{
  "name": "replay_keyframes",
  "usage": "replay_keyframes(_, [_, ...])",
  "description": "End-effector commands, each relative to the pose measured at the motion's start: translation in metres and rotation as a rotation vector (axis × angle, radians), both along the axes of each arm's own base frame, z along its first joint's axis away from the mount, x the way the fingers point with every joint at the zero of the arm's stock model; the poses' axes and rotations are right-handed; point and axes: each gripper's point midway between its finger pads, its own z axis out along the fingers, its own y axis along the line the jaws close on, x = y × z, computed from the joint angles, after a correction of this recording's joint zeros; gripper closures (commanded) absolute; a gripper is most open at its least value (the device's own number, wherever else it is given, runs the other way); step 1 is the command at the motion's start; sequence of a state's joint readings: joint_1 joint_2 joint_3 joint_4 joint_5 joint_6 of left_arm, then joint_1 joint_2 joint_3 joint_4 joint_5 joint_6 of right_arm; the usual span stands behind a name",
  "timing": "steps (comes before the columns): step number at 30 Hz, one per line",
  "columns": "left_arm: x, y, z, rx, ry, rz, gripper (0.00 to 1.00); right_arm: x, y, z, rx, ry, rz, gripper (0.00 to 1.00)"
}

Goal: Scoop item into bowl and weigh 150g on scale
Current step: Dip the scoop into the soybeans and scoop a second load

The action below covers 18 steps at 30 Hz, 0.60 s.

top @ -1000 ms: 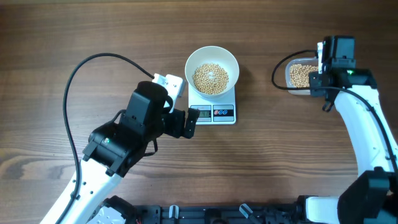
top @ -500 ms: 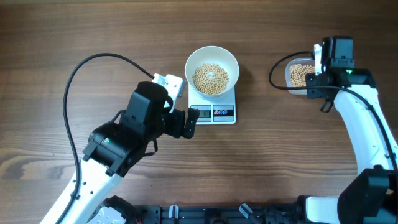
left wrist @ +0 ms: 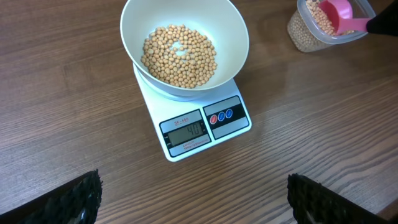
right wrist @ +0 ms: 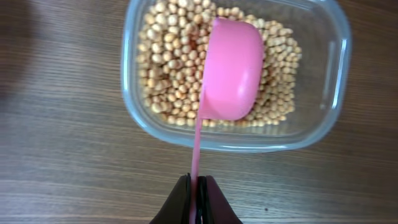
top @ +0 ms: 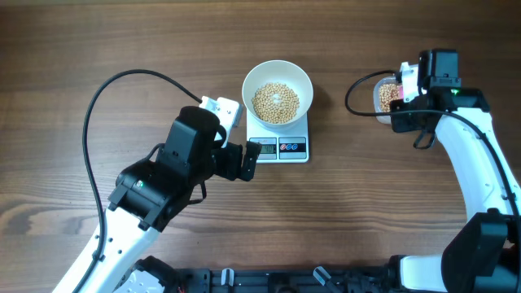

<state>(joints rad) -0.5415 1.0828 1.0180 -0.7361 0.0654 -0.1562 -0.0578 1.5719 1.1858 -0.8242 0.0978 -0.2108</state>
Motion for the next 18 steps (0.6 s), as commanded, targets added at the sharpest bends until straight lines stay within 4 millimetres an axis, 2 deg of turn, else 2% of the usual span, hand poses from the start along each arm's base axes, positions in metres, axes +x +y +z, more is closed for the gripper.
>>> replay_keyframes(1, [0.001,-0.001,0.002,-0.014,0.004,0.002,0.00,0.000,0.013,-0.008,0.075,0.018,0.020,0.96])
replay_keyframes(6, [0.001,-0.001,0.002,-0.014,0.004,0.002,0.00,0.000,0.020,-0.007,0.204,0.005,0.021,0.96])
replay_keyframes(15, [0.001,-0.001,0.002,-0.014,0.004,0.002,0.00,0.001,0.008,-0.002,0.404,-0.030,-0.044,0.96])
replay_keyframes(18, [0.001,-0.001,0.002,-0.015,0.005,0.003,0.00,0.001,0.003,-0.006,0.443,-0.021,-0.093,0.96])
